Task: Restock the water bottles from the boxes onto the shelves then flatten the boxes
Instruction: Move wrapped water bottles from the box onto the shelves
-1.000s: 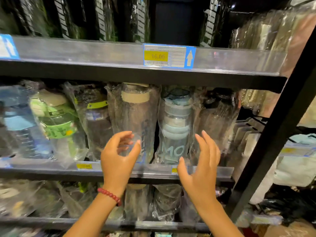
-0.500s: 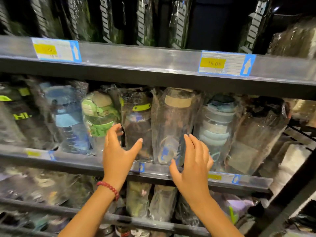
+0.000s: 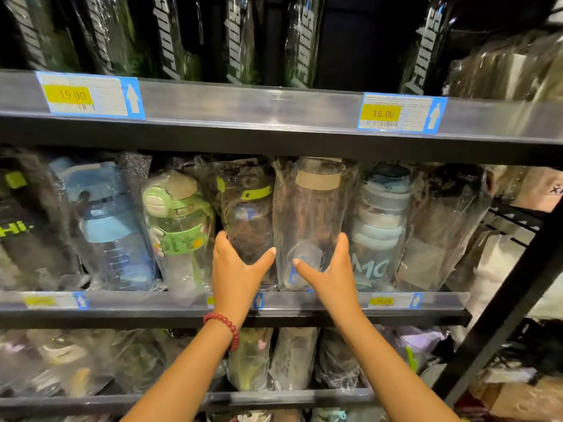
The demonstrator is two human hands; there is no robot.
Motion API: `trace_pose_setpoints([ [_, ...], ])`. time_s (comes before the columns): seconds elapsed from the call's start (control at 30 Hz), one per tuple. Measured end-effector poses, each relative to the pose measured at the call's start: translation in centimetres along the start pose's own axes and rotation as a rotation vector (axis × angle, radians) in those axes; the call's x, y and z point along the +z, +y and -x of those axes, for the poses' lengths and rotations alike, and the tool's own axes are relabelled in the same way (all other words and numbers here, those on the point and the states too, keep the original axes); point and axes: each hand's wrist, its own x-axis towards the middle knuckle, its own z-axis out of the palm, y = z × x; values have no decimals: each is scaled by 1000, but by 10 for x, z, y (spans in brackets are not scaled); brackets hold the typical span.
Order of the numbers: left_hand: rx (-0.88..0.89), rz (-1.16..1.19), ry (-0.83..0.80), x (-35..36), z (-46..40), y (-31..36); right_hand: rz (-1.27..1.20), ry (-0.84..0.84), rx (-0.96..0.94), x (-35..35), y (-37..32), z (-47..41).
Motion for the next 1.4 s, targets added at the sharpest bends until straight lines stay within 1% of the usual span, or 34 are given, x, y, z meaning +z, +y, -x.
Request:
trace_pose_setpoints([
  [0.1,-6,59,38,1,-6,-3,-28,42,-5,2,-1,-7],
  [0.17,3,64,36,0,-9,-6,10,76,-32,3,1,-10],
  [0.3,13,7,2,0,-11,-11,105,167,-63,9,5,-11],
  [0.37,14,-11,-16,1,-12,-12,143,212,-51,15,6,-10],
  [0.57,32,-33,-4,2,-14,-13,155,350,-67,29,2,3],
  [0.7,42,-39,-54,-1,-16,-10,112,320,-51,26,9,6],
  [0.8,48,-27,-126,-8,-20,-11,91,246,-54,21,12,5],
  [0.87,38,14,-184,-12,-24,-11,88,227,-54,19,12,4],
  [1.03,-13,127,-273,-17,-28,-11,125,327,-42,22,13,1],
  [1.13,-55,198,-307,-20,-30,-11,149,351,-22,26,13,1],
  [1.3,-98,264,-315,-19,-31,-11,213,399,2,31,11,1],
  [1.4,-91,266,-303,-19,-29,-11,237,410,15,34,10,3],
])
